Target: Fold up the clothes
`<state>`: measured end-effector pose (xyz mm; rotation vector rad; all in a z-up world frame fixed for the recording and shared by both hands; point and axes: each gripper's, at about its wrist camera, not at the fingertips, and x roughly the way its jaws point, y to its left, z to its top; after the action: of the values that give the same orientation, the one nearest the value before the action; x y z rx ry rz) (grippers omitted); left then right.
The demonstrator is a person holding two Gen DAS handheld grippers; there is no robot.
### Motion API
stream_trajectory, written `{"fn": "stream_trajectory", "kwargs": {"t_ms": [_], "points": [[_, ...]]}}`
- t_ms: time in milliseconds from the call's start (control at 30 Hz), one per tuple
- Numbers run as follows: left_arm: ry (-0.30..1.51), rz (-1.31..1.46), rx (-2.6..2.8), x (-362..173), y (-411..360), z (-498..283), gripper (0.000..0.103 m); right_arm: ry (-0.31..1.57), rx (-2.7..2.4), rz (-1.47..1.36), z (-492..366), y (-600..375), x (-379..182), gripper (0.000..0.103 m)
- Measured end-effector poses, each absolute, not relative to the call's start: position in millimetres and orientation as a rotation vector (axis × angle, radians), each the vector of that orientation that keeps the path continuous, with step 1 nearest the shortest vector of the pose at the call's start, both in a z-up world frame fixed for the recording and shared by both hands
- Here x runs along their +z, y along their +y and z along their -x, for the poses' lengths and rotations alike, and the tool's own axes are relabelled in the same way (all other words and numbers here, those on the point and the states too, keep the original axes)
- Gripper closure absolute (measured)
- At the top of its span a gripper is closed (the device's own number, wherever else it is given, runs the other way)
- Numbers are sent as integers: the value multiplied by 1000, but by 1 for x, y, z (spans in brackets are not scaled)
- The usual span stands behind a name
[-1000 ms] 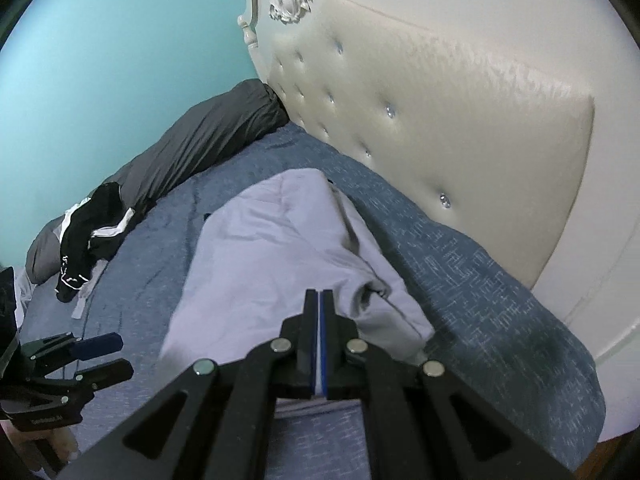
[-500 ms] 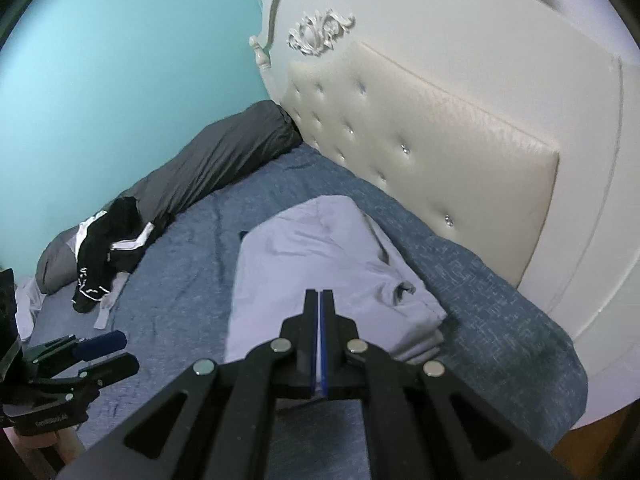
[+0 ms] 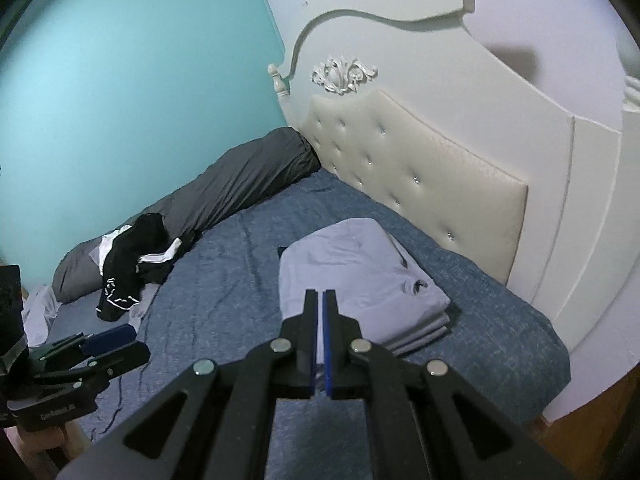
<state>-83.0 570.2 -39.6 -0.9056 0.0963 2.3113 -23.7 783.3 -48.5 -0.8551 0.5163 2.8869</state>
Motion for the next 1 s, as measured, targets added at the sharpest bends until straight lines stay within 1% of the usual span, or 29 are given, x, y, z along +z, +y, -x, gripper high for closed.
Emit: {"fn": "stream_trajectory", "kwargs": {"t_ms": [333, 567, 767, 1000], "points": [[88, 867, 2333, -16, 549, 50, 54, 527, 2894, 836, -10, 758, -31, 101], [74, 856, 2337, -10, 534, 35, 53, 547, 2889, 823, -31, 746, -23, 101], [64, 854, 2333, -10, 521, 22, 53, 528, 2885, 817, -49, 731, -18, 100], [56, 840, 2336, -10, 505, 5, 52, 510, 2872, 822, -73, 709, -20, 97]]}}
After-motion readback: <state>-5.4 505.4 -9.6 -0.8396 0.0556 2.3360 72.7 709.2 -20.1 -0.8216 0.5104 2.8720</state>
